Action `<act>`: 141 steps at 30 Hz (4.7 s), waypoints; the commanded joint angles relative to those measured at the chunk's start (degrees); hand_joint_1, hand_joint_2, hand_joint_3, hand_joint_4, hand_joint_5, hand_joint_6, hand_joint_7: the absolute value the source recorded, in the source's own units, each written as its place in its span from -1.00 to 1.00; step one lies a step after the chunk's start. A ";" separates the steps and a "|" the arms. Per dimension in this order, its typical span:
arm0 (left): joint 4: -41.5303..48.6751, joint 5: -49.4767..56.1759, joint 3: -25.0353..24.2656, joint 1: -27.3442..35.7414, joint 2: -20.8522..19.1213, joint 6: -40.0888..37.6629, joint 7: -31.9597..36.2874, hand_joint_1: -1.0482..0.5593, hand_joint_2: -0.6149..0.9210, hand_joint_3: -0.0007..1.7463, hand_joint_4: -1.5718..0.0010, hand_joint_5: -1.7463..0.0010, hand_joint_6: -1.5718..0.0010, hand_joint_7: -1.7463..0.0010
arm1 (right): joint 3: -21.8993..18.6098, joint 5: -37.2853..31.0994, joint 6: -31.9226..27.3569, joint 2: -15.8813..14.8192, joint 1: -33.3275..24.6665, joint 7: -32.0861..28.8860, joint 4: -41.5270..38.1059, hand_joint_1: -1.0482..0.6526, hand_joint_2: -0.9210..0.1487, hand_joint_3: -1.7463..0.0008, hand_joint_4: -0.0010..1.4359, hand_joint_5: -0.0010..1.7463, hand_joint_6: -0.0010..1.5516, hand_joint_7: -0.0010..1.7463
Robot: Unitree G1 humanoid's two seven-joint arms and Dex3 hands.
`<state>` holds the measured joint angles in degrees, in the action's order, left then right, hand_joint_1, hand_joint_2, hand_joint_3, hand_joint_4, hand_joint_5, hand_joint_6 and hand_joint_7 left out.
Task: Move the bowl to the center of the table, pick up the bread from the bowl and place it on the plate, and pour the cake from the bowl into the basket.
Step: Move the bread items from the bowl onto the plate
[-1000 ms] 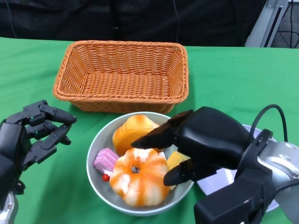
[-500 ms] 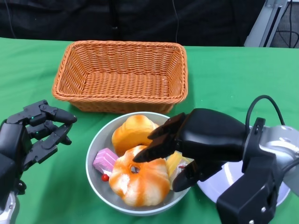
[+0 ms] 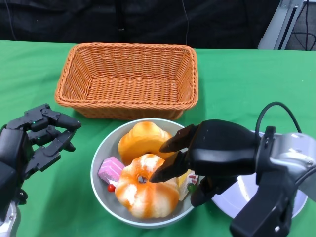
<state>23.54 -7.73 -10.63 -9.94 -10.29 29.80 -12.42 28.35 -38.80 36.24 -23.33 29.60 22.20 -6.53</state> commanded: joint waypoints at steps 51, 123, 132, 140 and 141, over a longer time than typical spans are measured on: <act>-2.98 1.66 0.15 1.93 -0.13 0.64 2.22 0.19 0.79 -0.28 -0.02 -0.72 -0.08 -0.16 | 16.27 -26.55 -13.27 7.49 1.87 -24.18 -11.72 -0.31 -0.87 1.00 0.23 -0.81 0.19 -0.94; 3.32 0.70 -0.79 -0.55 -1.86 2.70 0.71 0.17 0.82 -0.35 0.01 -0.72 -0.05 -0.20 | -21.74 14.70 -8.90 -5.18 -27.87 -13.20 20.65 0.08 -0.87 1.00 0.11 0.62 0.19 -0.16; 3.09 1.07 -0.75 -0.45 -1.67 2.42 1.14 0.18 0.84 -0.36 0.02 -0.72 -0.03 -0.22 | -23.45 15.28 -8.27 -4.74 -28.82 -13.82 20.27 0.08 -0.87 1.00 0.12 0.63 0.21 -0.17; 3.24 1.27 -0.86 -0.59 -1.91 2.43 1.29 0.19 0.84 -0.37 0.01 -0.71 -0.03 -0.22 | -24.47 12.68 -8.24 -4.46 -28.51 -15.21 17.06 0.09 -0.86 1.00 0.15 0.54 0.23 -0.20; 3.26 1.21 -0.87 -0.60 -1.93 2.41 1.22 0.19 0.84 -0.37 0.01 -0.71 -0.03 -0.22 | -24.45 12.51 -8.13 -4.50 -28.40 -15.39 16.64 0.09 -0.86 1.00 0.15 0.54 0.23 -0.20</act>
<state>26.42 -6.07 -10.90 -10.41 -11.49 32.27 -11.38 4.94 -25.83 27.84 -27.69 1.15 7.71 10.71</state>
